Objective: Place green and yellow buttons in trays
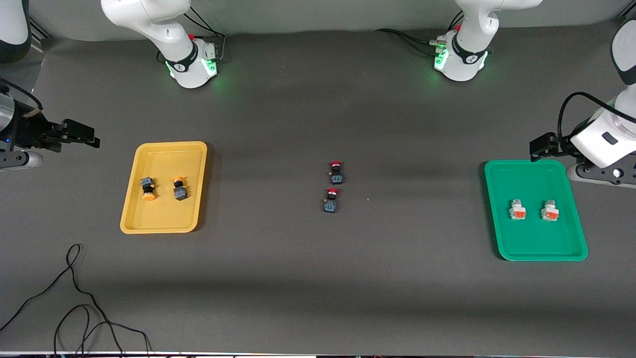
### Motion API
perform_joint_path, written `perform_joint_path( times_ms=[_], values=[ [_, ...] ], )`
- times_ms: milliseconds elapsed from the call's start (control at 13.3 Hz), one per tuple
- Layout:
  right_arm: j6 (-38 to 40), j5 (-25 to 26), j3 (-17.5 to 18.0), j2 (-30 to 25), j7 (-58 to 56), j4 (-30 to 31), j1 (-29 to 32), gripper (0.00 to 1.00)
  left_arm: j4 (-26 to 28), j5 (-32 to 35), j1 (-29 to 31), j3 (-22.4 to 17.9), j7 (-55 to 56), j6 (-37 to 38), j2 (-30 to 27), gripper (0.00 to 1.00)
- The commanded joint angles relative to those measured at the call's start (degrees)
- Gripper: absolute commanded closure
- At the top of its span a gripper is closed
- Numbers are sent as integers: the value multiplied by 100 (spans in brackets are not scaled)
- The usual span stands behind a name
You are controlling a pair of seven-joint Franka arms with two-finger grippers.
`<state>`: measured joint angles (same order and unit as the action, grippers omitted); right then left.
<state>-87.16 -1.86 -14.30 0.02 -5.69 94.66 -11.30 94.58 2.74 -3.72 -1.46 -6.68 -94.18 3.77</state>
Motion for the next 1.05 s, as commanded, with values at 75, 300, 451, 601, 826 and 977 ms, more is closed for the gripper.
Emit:
perform_joint_path(
  times_ms=[75,300,451,601,826,977],
  values=[
    [-248,256,680,-151,156,184,652,0,43,-45,64,23,-52,58,-52,0],
    [-266,335,973,-90,165,-18,857,0,51,-45,47,23,-44,66,-52,0],
    [-257,336,973,-46,174,-80,857,0,51,-45,56,23,-44,67,-43,0],
    [-249,336,964,-46,174,-71,857,0,43,-36,56,23,-44,67,-43,0],
    [-240,336,964,-46,174,-71,875,0,34,-36,47,23,-35,67,-43,0],
    [-240,327,955,-37,174,-71,901,0,34,-36,47,23,-44,67,-34,0]
  ],
)
